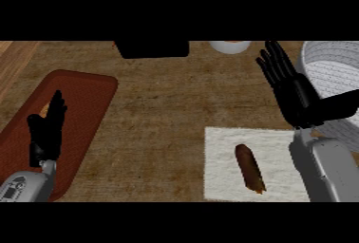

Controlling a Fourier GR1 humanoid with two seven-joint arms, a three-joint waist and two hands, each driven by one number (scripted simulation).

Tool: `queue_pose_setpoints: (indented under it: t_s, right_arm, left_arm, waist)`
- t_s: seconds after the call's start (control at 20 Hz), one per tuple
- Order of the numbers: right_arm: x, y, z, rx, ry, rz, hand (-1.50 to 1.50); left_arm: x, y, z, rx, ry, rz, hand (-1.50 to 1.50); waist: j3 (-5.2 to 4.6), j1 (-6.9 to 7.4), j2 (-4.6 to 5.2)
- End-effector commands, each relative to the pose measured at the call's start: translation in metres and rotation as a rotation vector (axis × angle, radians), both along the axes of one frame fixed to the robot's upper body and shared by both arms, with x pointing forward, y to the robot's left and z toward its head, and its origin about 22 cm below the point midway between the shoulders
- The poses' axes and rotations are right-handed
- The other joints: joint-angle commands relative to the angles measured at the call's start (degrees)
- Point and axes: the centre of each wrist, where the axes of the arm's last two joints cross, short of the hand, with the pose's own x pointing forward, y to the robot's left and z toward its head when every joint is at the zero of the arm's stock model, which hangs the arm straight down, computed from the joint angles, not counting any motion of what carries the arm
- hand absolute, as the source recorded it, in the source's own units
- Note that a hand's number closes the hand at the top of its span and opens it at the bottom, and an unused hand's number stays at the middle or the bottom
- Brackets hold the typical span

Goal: Pick the sweet potato from the placemat and place it in the basket

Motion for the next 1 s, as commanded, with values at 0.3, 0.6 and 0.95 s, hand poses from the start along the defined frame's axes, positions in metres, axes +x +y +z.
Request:
queue_pose_setpoints:
  t_s: [0.3,0.6,0.95]
  right_arm:
    - [-0.047,0.010,0.004,-0.767,-0.230,0.052,1.50]
    - [-0.098,0.070,-0.058,-0.815,-0.263,-0.214,-1.50]
    - [-0.090,0.056,-0.064,-1.120,-0.258,-0.614,-1.50]
  left_arm:
    - [0.002,-0.053,0.023,-0.167,-0.187,-0.177,0.00]
    - [-0.012,-0.060,0.023,-0.211,-0.220,-0.203,0.00]
    - [-0.022,-0.058,0.015,-0.208,-0.209,-0.172,0.00]
  waist:
    - [-3.84,-1.48,0.08]
    - [-3.03,-1.57,0.74]
    - [-3.61,-4.25,-0.09]
